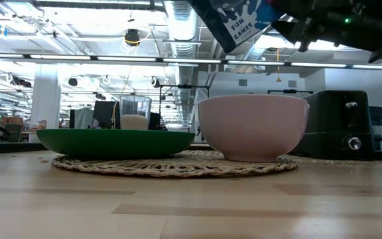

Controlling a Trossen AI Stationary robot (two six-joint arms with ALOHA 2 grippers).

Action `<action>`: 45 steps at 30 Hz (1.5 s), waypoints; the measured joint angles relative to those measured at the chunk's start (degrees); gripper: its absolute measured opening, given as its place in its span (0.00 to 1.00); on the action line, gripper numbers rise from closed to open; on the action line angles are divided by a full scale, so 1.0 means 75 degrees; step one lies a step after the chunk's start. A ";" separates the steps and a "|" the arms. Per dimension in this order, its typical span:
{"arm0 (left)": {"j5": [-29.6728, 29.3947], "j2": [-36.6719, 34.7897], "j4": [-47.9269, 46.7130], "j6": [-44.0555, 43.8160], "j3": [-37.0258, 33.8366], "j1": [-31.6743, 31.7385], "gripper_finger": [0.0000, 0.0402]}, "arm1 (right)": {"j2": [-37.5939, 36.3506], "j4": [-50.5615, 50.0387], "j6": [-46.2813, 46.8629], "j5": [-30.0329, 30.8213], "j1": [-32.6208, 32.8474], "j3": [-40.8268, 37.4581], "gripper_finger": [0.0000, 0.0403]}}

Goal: Arrange a breakfast setting
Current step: Pour the cereal into the white bowl from the cereal box

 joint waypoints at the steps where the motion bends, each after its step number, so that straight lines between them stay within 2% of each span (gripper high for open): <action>1: -0.0003 -0.0017 0.0024 -0.0001 0.0000 -0.0032 0.00 | 0.0000 -0.0006 -0.0028 0.0105 0.0000 0.0000 0.99; 6: -0.0050 -0.0127 -0.0054 -0.0008 0.0000 -0.0247 0.00 | -0.0012 -0.0123 -0.0244 0.0245 -0.0009 0.0000 0.98; 12: -0.0070 -0.0161 -0.0197 -0.0200 0.0026 -0.0245 0.00 | -0.0006 0.0262 -0.0212 -0.0317 -0.0025 -0.0013 0.99; 16: 0.0046 -0.0122 -0.0508 -0.0465 -0.0015 -0.0106 0.00 | -0.0009 0.0255 -0.0085 -0.0336 -0.0026 -0.0020 0.99; 24: -0.0283 -0.0095 -0.1451 -0.0913 -0.0122 -0.0092 0.00 | 0.0015 -0.1473 0.0280 -0.0434 0.0122 -0.0023 0.99; 32: -0.0303 -0.0085 -0.1745 -0.1172 -0.0287 -0.0010 0.00 | 0.0012 -0.2721 0.0271 -0.0517 0.0415 -0.0023 0.99; 45: -0.0285 0.0634 -0.2221 -0.1211 -0.0289 0.0163 0.00 | 0.0058 -0.4863 0.0445 -0.0490 0.0446 -0.0023 0.99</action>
